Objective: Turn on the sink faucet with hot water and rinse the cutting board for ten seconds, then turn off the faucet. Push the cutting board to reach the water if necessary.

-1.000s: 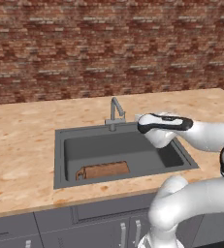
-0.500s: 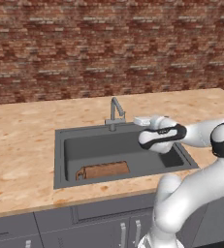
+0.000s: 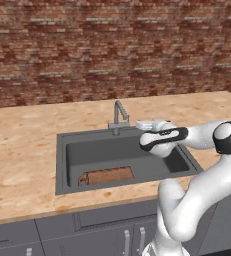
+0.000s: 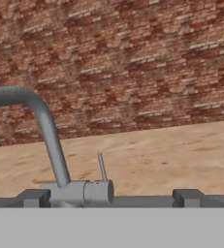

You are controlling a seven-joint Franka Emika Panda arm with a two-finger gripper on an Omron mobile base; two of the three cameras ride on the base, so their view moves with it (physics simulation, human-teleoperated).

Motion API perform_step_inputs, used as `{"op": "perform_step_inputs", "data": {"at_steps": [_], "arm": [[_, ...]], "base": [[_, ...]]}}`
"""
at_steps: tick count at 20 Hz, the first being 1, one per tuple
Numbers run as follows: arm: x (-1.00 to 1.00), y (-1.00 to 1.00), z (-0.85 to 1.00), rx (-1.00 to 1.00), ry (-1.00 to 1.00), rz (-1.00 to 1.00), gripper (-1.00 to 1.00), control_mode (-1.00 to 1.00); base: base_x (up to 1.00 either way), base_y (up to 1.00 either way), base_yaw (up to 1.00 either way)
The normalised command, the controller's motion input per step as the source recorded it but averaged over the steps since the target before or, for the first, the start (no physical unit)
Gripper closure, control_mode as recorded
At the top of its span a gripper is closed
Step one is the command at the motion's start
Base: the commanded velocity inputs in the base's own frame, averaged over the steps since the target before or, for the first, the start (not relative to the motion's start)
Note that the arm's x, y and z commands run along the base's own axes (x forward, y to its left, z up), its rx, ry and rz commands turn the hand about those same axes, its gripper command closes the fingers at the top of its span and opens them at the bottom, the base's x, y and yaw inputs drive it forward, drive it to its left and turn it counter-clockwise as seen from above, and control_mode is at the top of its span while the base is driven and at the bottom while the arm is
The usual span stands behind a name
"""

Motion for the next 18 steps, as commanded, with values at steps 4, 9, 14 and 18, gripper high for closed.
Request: {"op": "perform_step_inputs", "data": {"at_steps": [4,9,14,18], "arm": [[0.28,0.00,-0.09,0.00,0.00,0.00,-1.00,-1.00],[0.18,0.02,-0.16,0.00,-0.05,0.00,-1.00,-1.00],[0.20,0.00,-0.05,0.00,-0.06,0.00,-1.00,-1.00],[0.29,0.00,0.00,0.00,-0.05,0.00,-1.00,-1.00]], "base": [[0.00,0.00,0.00],[0.00,0.00,0.00],[0.00,0.00,0.00],[0.00,0.00,0.00]]}}
